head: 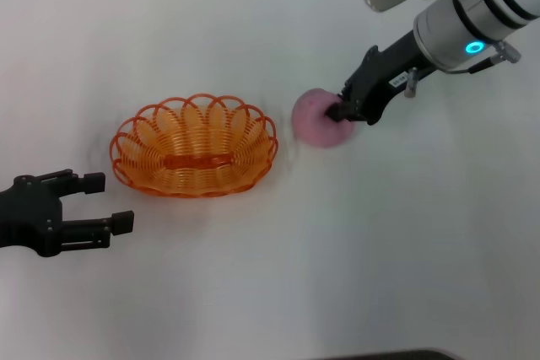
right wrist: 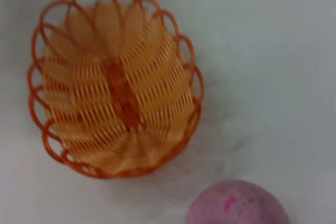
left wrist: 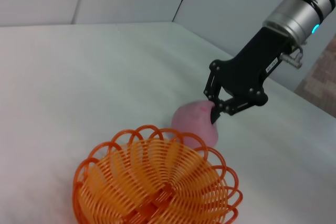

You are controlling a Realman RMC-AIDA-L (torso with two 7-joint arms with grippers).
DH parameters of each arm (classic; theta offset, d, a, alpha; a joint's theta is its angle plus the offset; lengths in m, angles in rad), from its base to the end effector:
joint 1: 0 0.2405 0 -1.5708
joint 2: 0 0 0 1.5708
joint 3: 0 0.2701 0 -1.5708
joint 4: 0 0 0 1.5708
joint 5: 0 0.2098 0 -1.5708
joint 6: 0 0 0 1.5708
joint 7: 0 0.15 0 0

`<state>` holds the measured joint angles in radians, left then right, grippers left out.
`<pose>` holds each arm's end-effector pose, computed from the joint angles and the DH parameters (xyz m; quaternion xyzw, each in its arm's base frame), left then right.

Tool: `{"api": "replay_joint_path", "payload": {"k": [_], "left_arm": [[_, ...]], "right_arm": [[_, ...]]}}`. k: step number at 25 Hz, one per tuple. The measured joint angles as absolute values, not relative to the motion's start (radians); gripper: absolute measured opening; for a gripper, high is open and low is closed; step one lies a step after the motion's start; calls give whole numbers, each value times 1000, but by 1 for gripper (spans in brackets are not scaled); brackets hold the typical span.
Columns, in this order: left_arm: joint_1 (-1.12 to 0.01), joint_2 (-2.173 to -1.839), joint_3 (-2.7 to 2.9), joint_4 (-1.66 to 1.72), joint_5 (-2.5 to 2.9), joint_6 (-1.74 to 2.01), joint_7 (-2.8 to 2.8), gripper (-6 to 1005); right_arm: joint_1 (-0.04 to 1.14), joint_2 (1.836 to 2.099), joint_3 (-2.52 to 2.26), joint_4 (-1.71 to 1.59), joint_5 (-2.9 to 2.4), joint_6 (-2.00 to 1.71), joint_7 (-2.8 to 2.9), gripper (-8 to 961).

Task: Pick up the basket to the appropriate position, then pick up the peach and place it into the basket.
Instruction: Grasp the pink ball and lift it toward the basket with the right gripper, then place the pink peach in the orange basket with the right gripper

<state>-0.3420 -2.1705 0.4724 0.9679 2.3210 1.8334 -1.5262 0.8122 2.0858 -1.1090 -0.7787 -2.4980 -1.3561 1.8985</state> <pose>-0.3186 0.2545 0.0099 -0.9258 -0.3207 -0.1754 0.0962 0.2158 0.3971 -0.0529 -0.9733 0.1804 -0.1156 0.0827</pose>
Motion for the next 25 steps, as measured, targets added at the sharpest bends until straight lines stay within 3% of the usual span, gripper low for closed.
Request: {"api": "replay_joint_path", "payload": {"k": [9, 20, 25], "left_arm": [[-340, -2171, 472, 969, 2324, 1840, -1547, 891], [-343, -2169, 472, 975, 2326, 1855, -1567, 891], [-351, -2168, 473, 975, 2327, 1863, -1574, 891]], "right_arm": [[766, 2086, -1100, -908, -2339, -1402, 1848, 50], [792, 2095, -1169, -894, -2051, -1416, 1748, 47], [840, 2099, -1255, -829, -1988, -1365, 1745, 122]]}}
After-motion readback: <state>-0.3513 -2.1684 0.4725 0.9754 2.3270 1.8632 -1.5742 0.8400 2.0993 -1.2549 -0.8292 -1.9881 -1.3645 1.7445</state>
